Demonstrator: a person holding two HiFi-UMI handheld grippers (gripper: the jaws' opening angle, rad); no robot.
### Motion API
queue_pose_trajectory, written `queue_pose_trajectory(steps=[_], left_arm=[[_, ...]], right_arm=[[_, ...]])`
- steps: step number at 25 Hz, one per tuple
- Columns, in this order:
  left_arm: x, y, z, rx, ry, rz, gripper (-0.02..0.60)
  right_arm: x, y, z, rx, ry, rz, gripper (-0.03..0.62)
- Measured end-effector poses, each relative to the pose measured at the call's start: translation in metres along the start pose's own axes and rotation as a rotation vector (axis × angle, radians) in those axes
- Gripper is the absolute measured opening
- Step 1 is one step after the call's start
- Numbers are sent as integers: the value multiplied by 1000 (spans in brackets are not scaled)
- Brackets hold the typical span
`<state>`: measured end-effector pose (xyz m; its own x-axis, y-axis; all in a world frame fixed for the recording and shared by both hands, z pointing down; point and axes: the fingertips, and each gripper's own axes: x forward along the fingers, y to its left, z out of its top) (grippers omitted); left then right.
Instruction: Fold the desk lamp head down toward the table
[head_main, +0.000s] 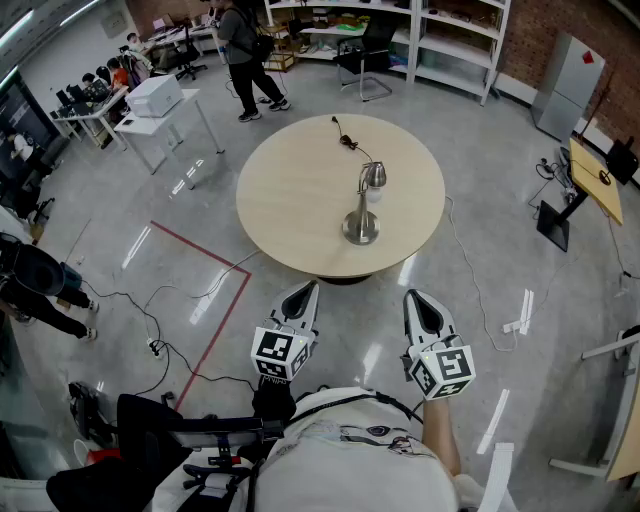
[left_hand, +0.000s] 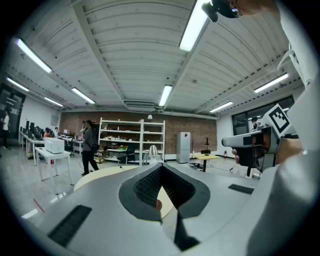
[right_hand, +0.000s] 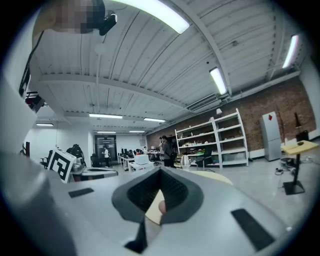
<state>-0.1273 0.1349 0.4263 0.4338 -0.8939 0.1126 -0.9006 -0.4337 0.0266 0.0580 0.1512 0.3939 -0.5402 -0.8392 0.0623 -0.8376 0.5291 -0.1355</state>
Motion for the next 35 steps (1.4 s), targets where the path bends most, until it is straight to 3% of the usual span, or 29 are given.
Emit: queue_pose_trajectory(steps=[21,35], left_arm=[[11,-33,-7,-4,19,32,3],[30,-76,-43,-15,112,43,3]], right_arm=[[-13,-23,3,27,-6,48,3],[-24,-47,-23,75,61,102,5]])
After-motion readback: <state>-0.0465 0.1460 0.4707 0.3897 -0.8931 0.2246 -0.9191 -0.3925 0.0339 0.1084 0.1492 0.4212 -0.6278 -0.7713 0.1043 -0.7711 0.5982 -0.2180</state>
